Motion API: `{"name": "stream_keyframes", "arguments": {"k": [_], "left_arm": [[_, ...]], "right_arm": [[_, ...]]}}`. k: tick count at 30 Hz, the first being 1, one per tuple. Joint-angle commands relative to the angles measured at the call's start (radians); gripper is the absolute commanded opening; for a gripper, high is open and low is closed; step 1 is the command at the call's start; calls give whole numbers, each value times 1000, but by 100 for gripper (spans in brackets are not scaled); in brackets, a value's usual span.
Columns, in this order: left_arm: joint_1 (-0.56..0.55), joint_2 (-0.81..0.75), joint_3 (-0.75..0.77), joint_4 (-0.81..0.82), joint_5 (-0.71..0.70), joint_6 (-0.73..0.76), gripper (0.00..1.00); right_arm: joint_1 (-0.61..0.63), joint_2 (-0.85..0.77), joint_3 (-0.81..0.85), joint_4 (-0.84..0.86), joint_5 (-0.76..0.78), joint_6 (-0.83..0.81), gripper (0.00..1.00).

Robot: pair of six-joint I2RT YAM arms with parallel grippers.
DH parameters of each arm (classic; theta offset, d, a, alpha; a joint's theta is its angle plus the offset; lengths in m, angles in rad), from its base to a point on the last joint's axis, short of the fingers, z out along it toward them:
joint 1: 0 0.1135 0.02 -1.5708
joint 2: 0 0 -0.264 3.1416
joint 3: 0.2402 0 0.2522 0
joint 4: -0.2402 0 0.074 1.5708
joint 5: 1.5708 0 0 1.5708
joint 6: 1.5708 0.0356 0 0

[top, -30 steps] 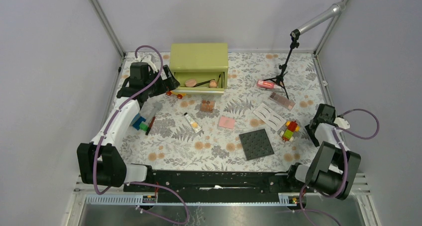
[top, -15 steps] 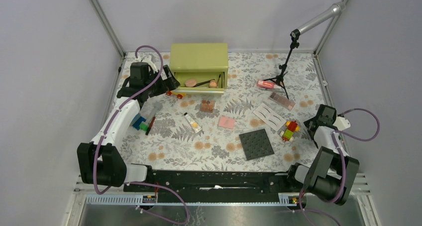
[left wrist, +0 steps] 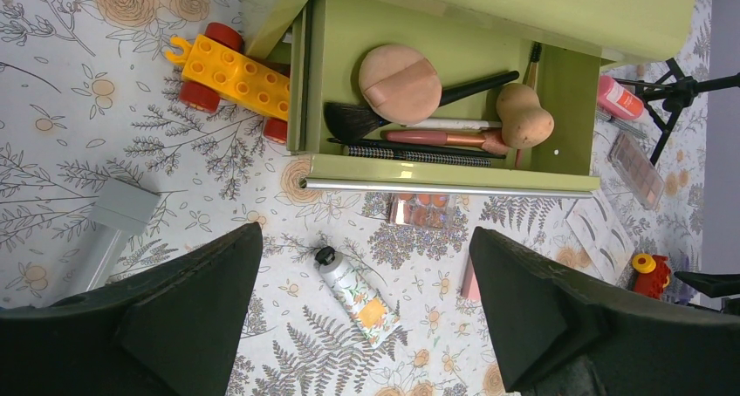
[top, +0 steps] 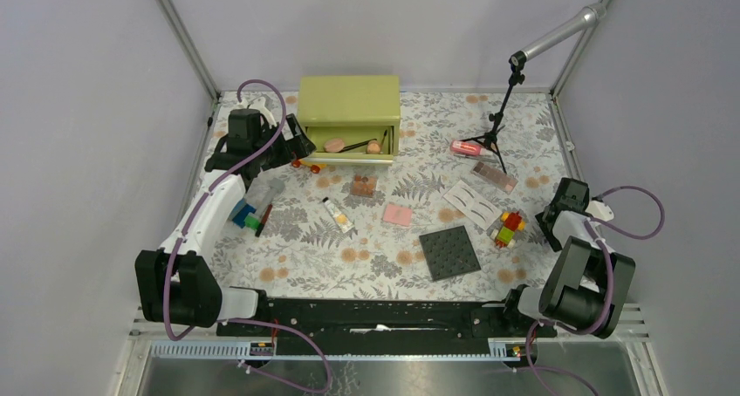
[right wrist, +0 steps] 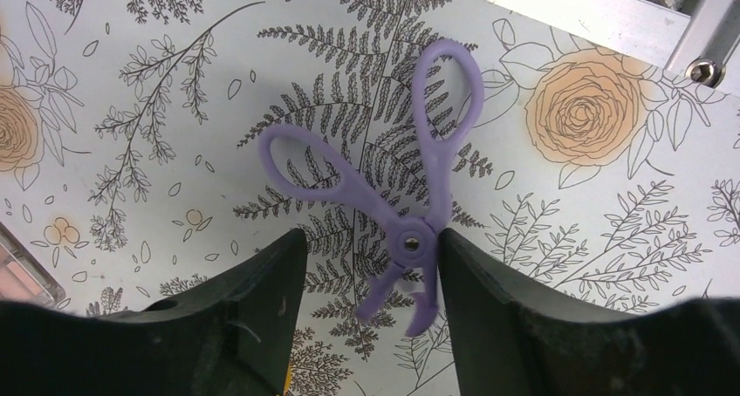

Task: Organize the makeup
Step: Pick up the makeup tool from the center of the board.

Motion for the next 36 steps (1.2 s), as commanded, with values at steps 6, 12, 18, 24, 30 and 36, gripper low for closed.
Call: {"name": "stream_keyframes", "arguments": {"k": [6,12,18,24,30,36], "left_arm": [[1,4,10,50,4,7,99],[0,5,11,50,4,7,99],[0,4,11,50,3,7,99],[0,-18,9,47,-19,18,99],[15,-42,12,45,-32,26,99],[33,-75,10,41,-56,41,99]], "right_arm": [[-4,-27,-15,40,-16,10,40],[-4,-100,-41,71,-55,-7,36],[-3,-168,-42,113,-241,8,35],[158,-184,46,116,-304,65,32],[465,-142,176,128,-221,138,33],[722,-1,344,162,-192,154,33]]}}
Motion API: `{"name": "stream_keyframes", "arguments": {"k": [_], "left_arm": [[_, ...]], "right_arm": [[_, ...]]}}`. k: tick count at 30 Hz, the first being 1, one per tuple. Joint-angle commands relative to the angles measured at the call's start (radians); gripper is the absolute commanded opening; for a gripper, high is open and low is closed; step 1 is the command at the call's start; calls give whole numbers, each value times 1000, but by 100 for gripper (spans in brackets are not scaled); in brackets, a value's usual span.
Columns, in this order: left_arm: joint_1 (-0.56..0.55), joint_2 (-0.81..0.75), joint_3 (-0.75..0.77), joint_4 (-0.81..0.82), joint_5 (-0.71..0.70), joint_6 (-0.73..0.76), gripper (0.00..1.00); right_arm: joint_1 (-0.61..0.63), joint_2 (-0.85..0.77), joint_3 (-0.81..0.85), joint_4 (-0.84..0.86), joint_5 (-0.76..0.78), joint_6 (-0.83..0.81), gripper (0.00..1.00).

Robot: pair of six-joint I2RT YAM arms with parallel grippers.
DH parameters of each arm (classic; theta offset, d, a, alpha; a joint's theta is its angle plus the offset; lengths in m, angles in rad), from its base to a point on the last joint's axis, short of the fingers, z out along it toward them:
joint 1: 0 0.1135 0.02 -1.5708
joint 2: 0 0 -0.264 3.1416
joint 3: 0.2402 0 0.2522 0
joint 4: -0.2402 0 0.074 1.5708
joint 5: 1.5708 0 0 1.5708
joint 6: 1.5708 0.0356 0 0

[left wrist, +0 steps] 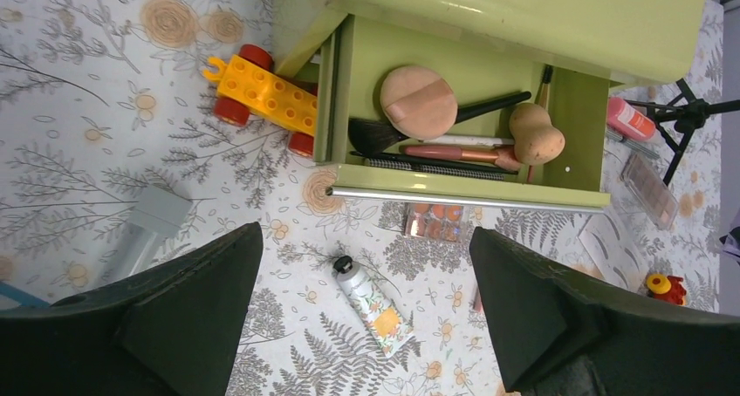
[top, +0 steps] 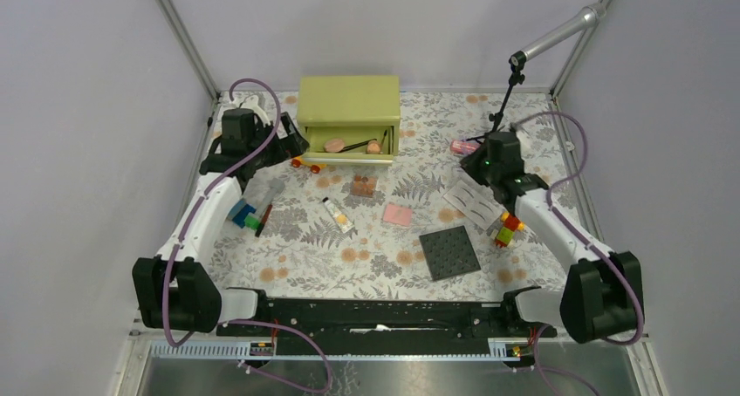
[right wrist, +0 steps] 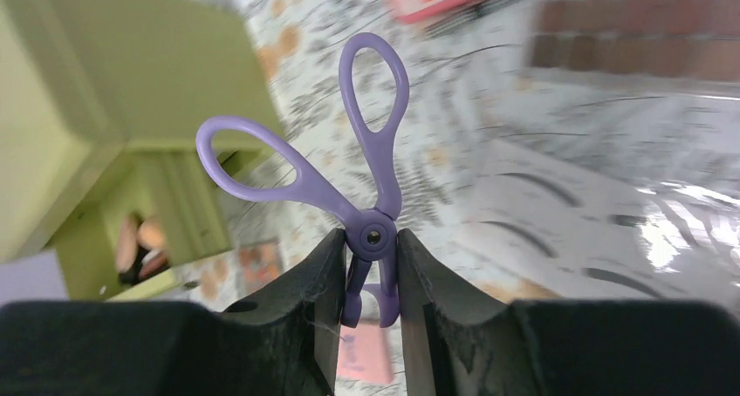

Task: Organize the makeup
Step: Pick up the makeup tool from the center of the board, then place the makeup tool in the drawer.

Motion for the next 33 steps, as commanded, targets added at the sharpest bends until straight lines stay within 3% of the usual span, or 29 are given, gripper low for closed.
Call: {"name": "stream_keyframes", "arguments": {"k": [1,12,26,33], "left_arm": [[19,-57,11,39,-30,29,99],[32,-92,19,-8,-121,89,99],[32,-106,17,-17,-174,106,99],[32,-115,16,-17,-177,109,99]], "right_arm": [[169,105,157,47,46,19,33],[354,538,683,10,-238,-286,35],[438,865,1255,-393,-460,-855,35],[468,1033,1550,-626,-542,-988,33]]}}
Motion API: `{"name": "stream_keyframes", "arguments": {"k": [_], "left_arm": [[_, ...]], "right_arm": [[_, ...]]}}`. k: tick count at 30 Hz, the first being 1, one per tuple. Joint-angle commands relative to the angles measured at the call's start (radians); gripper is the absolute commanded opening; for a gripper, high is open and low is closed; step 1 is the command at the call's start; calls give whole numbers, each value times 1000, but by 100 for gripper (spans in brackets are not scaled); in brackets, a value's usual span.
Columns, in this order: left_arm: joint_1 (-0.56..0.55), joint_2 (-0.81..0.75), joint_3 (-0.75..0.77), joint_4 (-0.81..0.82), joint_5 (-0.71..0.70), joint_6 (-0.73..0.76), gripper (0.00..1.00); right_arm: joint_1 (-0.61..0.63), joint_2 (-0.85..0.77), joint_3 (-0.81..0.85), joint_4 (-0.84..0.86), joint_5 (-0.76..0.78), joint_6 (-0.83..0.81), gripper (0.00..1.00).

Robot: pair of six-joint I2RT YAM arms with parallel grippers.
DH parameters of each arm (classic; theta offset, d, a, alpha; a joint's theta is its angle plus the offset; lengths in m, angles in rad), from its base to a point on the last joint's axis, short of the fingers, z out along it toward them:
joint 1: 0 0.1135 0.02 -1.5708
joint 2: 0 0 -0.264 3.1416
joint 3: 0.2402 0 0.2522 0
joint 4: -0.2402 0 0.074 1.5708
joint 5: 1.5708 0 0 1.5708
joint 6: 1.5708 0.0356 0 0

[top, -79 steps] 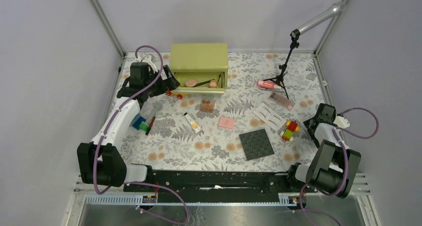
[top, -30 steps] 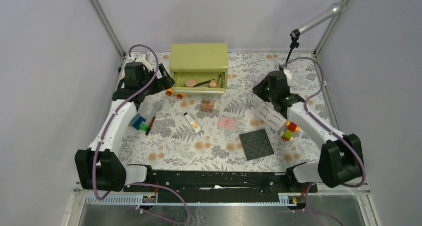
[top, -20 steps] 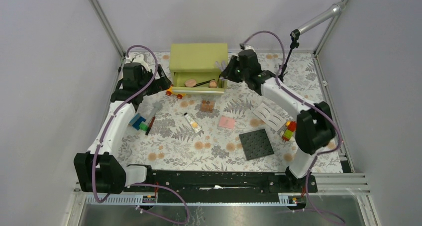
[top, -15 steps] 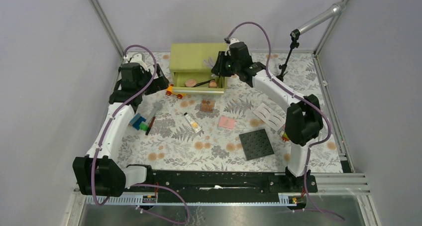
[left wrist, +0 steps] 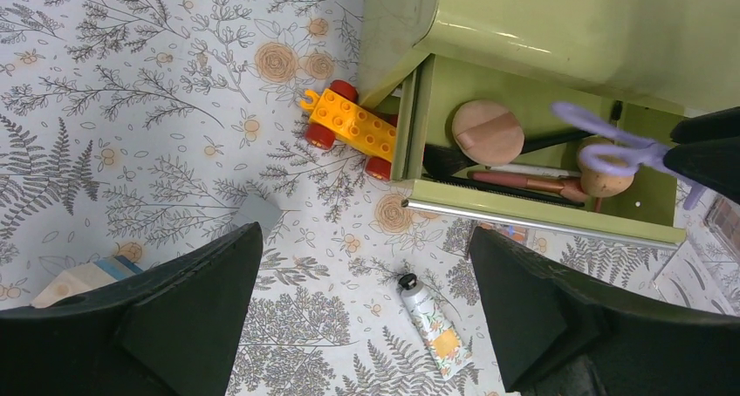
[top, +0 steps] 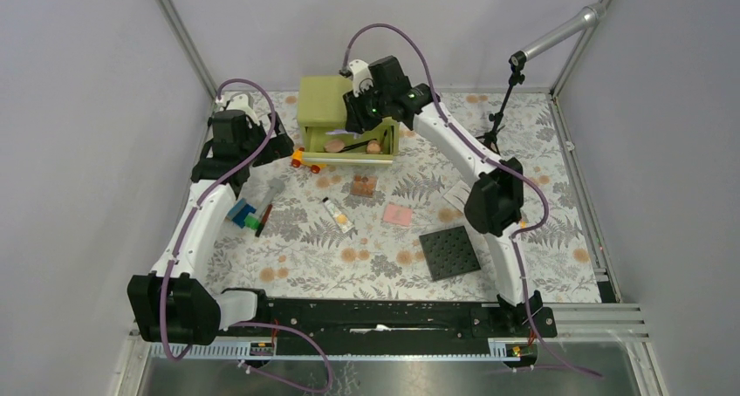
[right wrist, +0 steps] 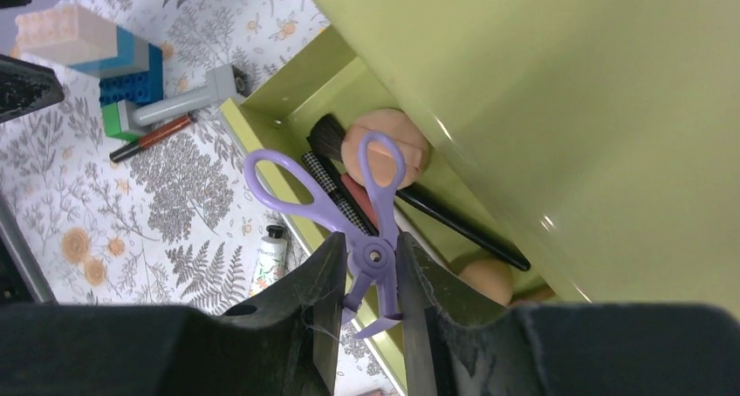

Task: Organize the makeup
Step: Place the makeup tool in the drawer.

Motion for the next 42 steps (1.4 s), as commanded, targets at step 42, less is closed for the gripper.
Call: {"name": "stream_keyframes", "arguments": {"k": [42], "left_arm": [[6,-15,36,9,-28,23,99]], "right_arm": [[45,-339,-374,82,416,169,69]]}}
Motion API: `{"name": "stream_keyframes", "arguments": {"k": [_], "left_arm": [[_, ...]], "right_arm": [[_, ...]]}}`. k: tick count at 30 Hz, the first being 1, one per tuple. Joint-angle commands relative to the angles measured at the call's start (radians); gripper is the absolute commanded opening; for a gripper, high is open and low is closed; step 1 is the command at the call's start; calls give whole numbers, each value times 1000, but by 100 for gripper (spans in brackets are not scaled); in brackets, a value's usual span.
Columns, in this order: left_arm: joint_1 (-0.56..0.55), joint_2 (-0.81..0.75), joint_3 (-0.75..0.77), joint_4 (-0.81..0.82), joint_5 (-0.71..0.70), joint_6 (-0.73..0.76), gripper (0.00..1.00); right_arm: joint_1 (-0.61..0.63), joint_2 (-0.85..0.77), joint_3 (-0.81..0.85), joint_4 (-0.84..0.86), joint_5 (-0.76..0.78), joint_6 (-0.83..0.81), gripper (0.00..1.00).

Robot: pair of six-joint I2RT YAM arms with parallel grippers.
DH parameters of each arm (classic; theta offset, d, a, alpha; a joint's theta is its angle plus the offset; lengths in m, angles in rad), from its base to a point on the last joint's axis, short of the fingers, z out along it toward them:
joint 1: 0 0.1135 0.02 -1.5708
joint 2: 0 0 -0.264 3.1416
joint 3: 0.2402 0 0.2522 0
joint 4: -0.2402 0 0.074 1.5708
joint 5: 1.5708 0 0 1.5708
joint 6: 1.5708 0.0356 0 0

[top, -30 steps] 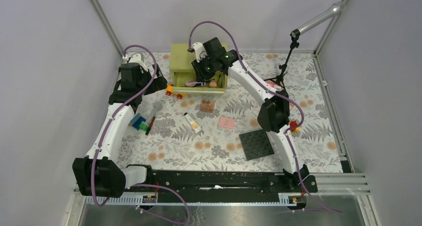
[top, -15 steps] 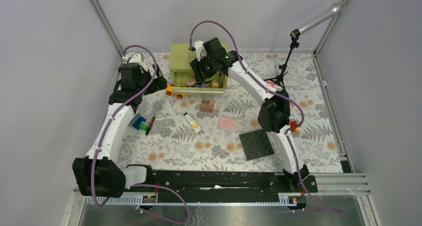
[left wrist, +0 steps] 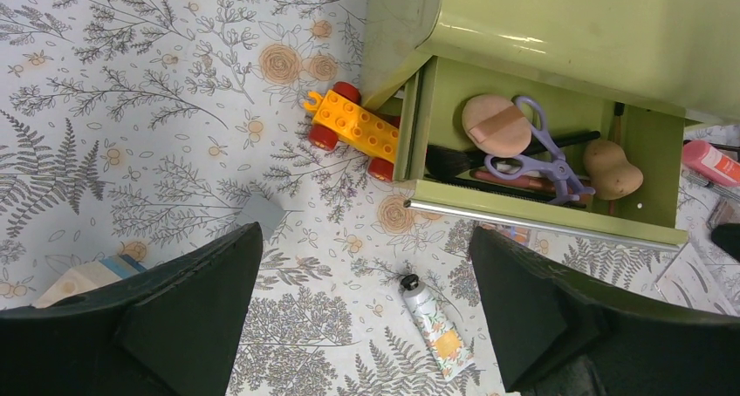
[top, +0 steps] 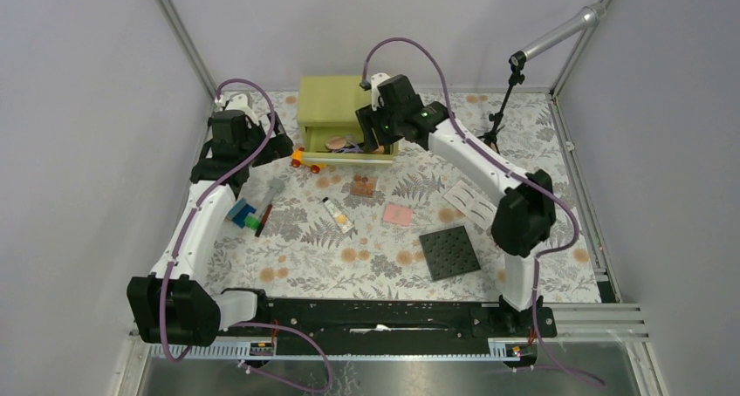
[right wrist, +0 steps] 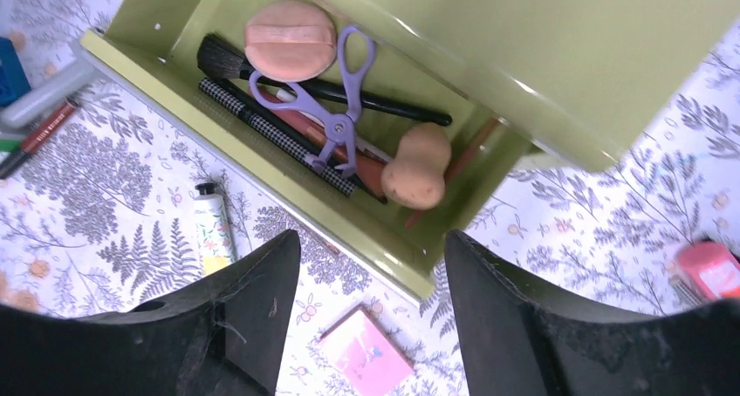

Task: Organize the makeup
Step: Place the makeup tool in the drawer.

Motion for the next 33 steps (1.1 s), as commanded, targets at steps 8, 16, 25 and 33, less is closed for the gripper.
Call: {"name": "stream_keyframes", "arguments": {"k": [8,16,25,33], "left_arm": [[4,104,250,-26,39,-9,99],[-26,399,652,-19,37,-87,99],[-35,793,1026,120,277,-44,98],[-48,967,1072,382,395,-50,99]], "right_arm": [[5,-280,-271,96,250,267,69],[4,-459,-554,321,57,415,69],[5,-500,-640,433,-90,485,66],[5,-499,-661,436,-105,482,65]]}}
